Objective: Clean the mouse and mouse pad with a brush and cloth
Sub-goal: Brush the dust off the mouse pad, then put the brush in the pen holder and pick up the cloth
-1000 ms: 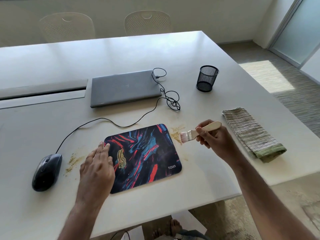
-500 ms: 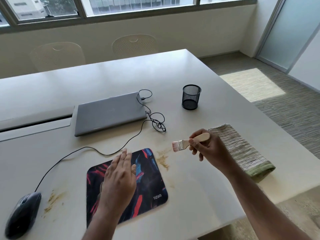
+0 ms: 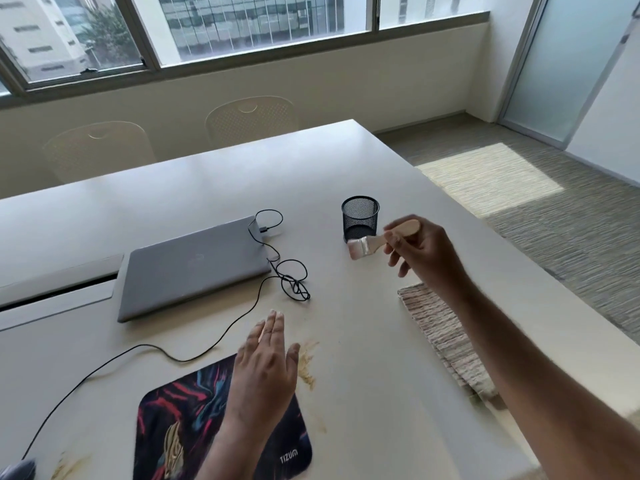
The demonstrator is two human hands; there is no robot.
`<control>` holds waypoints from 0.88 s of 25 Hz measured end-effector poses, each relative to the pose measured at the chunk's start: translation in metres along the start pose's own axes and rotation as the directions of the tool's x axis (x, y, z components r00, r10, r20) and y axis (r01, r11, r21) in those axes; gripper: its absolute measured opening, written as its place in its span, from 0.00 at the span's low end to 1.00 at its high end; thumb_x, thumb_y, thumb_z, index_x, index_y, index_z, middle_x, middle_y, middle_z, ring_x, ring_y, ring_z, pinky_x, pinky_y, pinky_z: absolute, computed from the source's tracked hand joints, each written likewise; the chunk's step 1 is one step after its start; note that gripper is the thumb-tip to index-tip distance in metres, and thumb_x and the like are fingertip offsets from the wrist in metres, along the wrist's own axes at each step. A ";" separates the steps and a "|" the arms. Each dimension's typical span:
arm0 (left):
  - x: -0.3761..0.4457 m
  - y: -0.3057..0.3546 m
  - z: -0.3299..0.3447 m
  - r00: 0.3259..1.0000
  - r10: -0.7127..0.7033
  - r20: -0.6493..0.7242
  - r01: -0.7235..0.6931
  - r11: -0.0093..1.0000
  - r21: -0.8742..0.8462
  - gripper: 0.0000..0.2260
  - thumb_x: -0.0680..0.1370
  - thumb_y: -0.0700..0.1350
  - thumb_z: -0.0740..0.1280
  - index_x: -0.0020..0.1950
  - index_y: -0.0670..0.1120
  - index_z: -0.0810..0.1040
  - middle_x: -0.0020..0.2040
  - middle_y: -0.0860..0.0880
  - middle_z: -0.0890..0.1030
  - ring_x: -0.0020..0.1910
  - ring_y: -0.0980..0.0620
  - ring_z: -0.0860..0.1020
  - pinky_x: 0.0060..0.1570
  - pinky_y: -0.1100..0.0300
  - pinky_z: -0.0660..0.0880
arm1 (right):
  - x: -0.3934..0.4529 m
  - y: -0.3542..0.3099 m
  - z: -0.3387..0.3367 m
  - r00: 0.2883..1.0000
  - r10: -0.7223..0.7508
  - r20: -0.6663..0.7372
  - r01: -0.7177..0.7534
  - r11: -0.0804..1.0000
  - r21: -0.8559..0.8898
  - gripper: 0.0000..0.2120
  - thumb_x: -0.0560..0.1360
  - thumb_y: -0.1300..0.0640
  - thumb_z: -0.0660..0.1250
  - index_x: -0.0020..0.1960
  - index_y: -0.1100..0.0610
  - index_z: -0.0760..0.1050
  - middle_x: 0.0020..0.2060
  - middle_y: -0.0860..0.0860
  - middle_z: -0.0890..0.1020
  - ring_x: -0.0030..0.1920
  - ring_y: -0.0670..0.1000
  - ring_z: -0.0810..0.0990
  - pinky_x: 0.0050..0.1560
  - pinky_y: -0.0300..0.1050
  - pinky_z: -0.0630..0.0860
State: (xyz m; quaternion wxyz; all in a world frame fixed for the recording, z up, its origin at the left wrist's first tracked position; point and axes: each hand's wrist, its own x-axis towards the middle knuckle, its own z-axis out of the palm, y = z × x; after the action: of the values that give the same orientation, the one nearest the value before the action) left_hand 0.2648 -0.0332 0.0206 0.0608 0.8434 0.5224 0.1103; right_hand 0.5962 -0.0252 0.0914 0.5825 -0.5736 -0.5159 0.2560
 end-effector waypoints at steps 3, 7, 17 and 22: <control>0.005 0.006 0.004 1.000 -0.003 0.009 0.003 1.000 0.010 0.32 0.83 0.60 0.48 0.81 0.43 0.64 0.79 0.46 0.69 0.79 0.46 0.65 0.75 0.55 0.57 | 0.038 -0.002 -0.009 0.995 -0.035 -0.090 0.030 0.998 -0.055 0.07 0.83 0.59 0.69 0.53 0.63 0.80 0.37 0.62 0.84 0.30 0.55 0.82 0.25 0.46 0.78; 0.009 0.016 0.009 1.000 -0.021 0.015 0.021 1.000 -0.006 0.33 0.82 0.61 0.46 0.82 0.44 0.62 0.80 0.47 0.66 0.80 0.46 0.63 0.76 0.56 0.55 | 0.082 0.005 -0.012 0.983 -0.044 -0.178 0.020 0.991 -0.131 0.07 0.83 0.56 0.66 0.50 0.59 0.79 0.34 0.53 0.84 0.29 0.53 0.82 0.24 0.43 0.76; 0.020 0.029 0.007 0.999 -0.019 0.037 0.021 0.998 -0.063 0.36 0.79 0.63 0.40 0.84 0.50 0.57 0.83 0.50 0.61 0.82 0.49 0.57 0.78 0.55 0.54 | 0.136 0.032 0.009 0.986 0.093 -0.136 -0.150 0.852 -0.501 0.08 0.81 0.56 0.68 0.50 0.61 0.78 0.36 0.52 0.85 0.28 0.49 0.84 0.29 0.37 0.72; 0.022 0.031 0.006 0.999 -0.031 0.037 0.034 0.995 -0.097 0.34 0.78 0.61 0.42 0.80 0.52 0.65 0.81 0.50 0.65 0.81 0.49 0.60 0.77 0.53 0.57 | 0.139 0.038 0.018 0.982 0.162 -0.096 -0.188 0.840 -0.508 0.13 0.81 0.53 0.71 0.57 0.63 0.78 0.38 0.54 0.84 0.26 0.47 0.80 0.24 0.32 0.70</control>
State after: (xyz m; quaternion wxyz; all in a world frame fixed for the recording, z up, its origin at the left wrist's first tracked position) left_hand 0.3028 -0.0273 0.0247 0.1129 0.8327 0.5288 0.1194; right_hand 0.6384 0.1137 0.0948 0.3946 -0.7592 -0.4963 0.1467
